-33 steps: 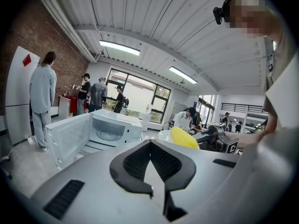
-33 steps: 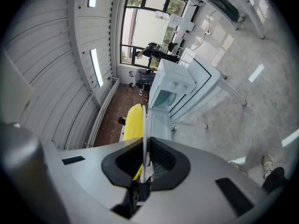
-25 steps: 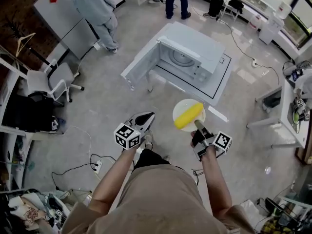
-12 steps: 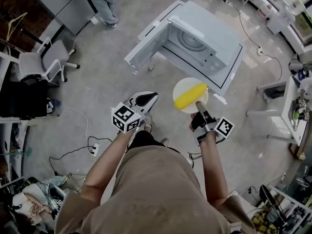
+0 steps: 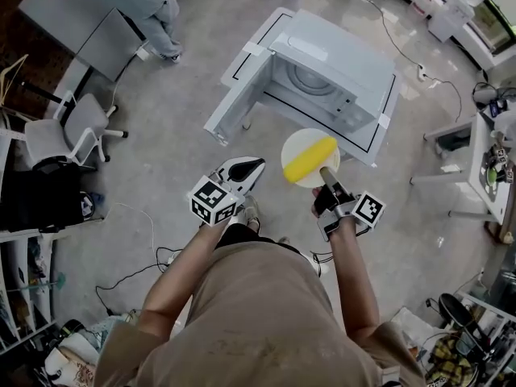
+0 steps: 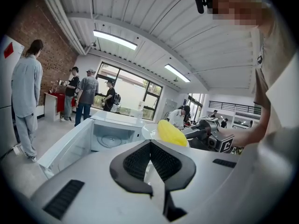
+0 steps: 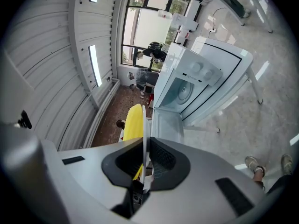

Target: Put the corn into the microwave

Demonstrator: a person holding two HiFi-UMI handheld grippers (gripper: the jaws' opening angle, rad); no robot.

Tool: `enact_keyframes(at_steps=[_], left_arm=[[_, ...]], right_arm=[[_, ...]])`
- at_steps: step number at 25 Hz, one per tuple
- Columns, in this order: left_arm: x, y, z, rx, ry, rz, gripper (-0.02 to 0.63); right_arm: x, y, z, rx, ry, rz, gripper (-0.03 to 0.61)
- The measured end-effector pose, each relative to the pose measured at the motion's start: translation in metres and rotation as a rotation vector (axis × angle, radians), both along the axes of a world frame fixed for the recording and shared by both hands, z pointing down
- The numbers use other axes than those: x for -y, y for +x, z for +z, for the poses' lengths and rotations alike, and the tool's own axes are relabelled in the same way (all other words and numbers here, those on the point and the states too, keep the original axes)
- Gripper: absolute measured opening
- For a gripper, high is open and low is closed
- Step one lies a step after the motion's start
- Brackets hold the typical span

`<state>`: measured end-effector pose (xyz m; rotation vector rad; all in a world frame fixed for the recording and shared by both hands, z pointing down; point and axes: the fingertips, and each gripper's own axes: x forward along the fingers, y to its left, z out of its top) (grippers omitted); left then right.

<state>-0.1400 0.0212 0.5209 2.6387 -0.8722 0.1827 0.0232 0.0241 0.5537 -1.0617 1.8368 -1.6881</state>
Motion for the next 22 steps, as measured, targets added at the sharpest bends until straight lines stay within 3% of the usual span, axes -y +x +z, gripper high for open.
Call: enact_keyframes(at_steps=[10, 22], left_arm=[[0.026, -0.011, 0.009, -0.014, 0.007, 0.08, 0.006], [0.049, 0.001, 0.017, 0.004, -0.006, 0.079, 0.006]], right_arm=[[0.032, -0.017, 0.011, 0.0, 0.008, 0.071, 0.025], [0.053, -0.011, 0.03, 0.006, -0.013, 0.067, 0.026]])
